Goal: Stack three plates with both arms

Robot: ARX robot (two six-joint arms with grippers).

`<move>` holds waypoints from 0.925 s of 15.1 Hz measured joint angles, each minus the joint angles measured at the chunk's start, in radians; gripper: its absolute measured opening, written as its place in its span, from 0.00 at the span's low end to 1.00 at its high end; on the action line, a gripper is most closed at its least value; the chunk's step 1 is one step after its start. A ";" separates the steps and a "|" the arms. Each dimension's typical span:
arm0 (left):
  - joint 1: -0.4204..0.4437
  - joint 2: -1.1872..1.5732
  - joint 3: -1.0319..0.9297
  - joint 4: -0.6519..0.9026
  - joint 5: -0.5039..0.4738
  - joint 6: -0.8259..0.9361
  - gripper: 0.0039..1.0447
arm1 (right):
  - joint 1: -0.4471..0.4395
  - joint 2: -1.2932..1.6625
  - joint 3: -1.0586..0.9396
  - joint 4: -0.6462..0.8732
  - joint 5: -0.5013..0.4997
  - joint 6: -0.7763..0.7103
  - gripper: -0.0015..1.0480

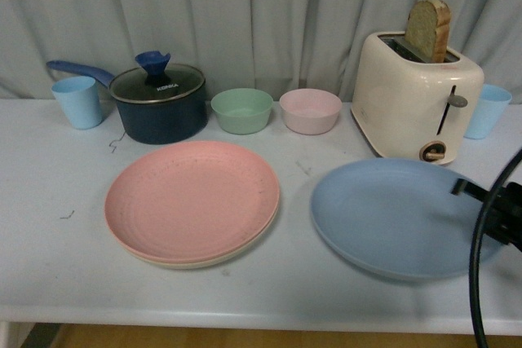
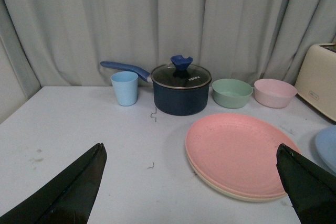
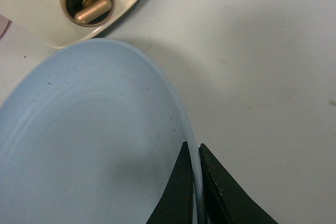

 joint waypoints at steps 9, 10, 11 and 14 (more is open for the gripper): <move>0.000 0.000 0.000 0.000 0.000 0.000 0.94 | 0.326 -0.220 0.042 -0.033 0.003 0.102 0.03; 0.000 0.000 0.000 0.000 0.000 0.000 0.94 | 0.374 -0.182 0.101 -0.070 0.040 0.112 0.03; 0.000 0.000 0.000 0.000 0.000 0.000 0.94 | 0.427 -0.145 0.159 -0.111 0.066 0.124 0.03; 0.000 0.000 0.000 0.000 0.000 0.000 0.94 | 0.542 -0.026 0.337 -0.226 0.127 0.163 0.03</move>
